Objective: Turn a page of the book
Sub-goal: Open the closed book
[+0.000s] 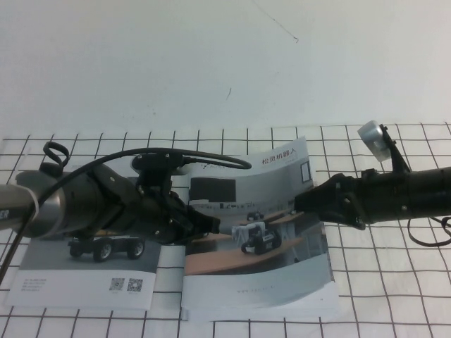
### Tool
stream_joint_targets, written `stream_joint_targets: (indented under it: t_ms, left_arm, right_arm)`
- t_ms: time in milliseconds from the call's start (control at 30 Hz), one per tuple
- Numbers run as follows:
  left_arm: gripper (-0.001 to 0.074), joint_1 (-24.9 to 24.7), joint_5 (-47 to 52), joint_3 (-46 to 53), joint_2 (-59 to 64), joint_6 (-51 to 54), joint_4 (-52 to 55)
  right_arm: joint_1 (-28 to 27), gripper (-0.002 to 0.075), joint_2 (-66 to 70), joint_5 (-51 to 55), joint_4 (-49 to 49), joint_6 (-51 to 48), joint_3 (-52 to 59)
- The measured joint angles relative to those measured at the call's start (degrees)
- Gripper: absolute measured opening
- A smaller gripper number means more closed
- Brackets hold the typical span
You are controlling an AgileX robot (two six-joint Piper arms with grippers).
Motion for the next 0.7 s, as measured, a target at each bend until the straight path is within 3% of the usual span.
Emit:
stream_joint_targets:
  t_ms: [700]
  left_arm:
    - [-0.0002,0.0,-0.43,0.0,0.0,1.68,-1.98]
  right_arm:
    - [0.11,0.0467,-2.41,6.67,-1.73,0.26,-2.93]
